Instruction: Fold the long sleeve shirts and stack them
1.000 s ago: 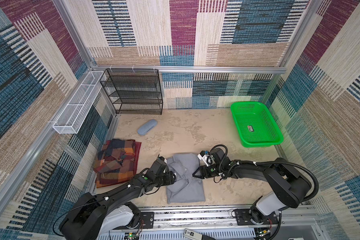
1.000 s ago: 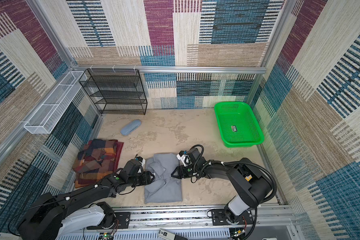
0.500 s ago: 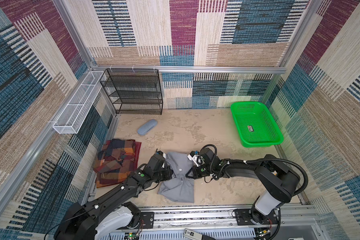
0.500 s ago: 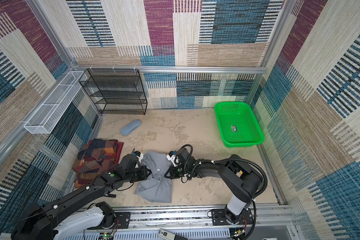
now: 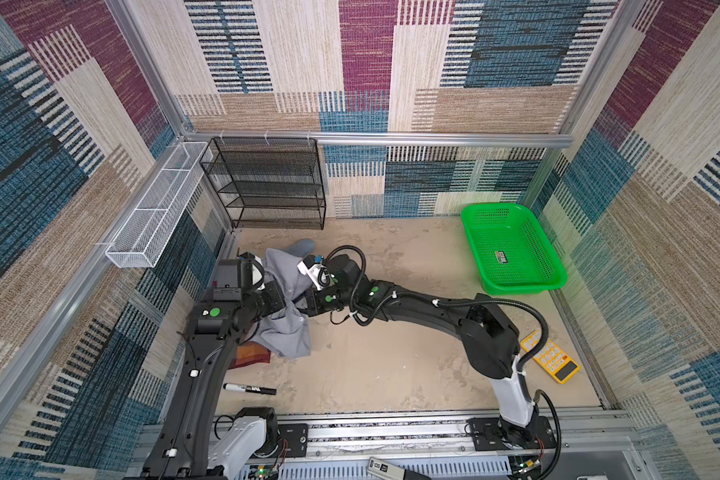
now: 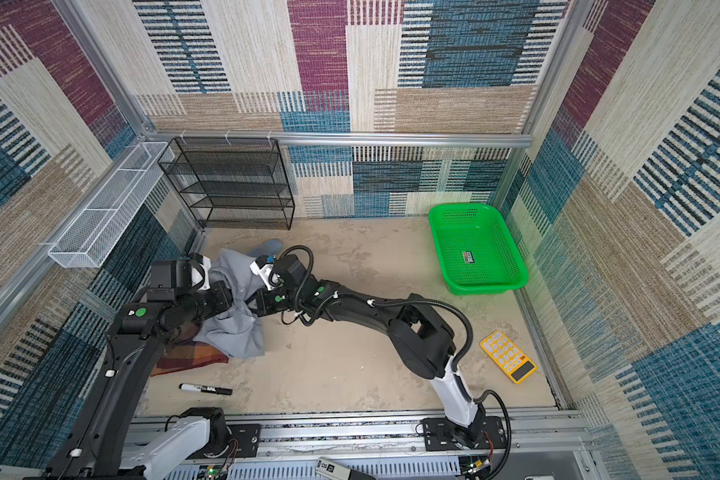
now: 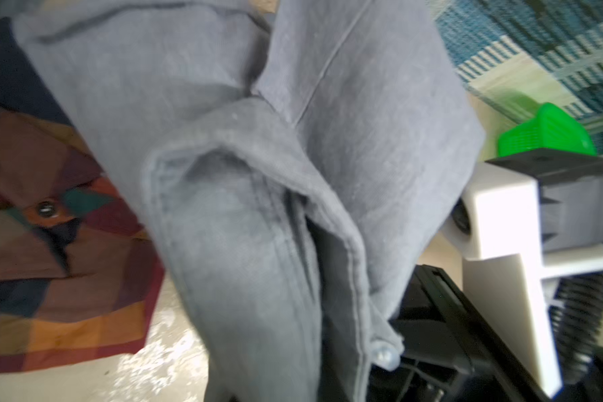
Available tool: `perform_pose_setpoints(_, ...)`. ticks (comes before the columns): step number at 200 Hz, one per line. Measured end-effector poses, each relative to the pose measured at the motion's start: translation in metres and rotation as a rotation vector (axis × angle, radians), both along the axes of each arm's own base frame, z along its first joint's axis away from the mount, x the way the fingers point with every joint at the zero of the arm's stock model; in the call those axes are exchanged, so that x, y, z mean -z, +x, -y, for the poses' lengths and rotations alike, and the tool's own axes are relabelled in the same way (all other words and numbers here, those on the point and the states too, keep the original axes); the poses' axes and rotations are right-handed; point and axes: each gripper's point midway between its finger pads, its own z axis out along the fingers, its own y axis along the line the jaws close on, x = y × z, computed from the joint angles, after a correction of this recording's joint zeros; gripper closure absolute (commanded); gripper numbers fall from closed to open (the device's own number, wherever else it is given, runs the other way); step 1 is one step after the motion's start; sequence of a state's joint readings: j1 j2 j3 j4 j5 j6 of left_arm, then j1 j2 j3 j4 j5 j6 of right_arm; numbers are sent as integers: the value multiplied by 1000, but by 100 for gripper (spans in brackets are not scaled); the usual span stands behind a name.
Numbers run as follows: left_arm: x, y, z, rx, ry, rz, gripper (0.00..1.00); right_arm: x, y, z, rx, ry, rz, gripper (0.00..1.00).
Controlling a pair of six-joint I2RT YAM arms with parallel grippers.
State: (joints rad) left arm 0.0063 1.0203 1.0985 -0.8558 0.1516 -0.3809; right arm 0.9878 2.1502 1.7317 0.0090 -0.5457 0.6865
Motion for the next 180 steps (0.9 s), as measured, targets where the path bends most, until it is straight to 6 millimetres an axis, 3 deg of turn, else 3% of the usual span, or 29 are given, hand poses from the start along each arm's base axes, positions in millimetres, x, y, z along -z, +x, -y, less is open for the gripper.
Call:
perform_pose_setpoints(44,34,-3,-57,-143,171,-125,100,24,3,-55,-49,2,-51,100)
perform_pose_setpoints(70,29,-4,-86,-229,290,-148,100,25,6,-91,-94,53,-34,100)
perform_pose_setpoints(84,36,0,-99,-261,341,-198,100,25,10,-103,-97,81,-23,100)
perform_pose_setpoints(120,51,10,-124,-318,423,-303,100,51,18,-109,-53,59,-72,100)
perform_pose_setpoints(180,80,36,-163,-377,488,-443,100,50,33,-115,20,106,-61,100)
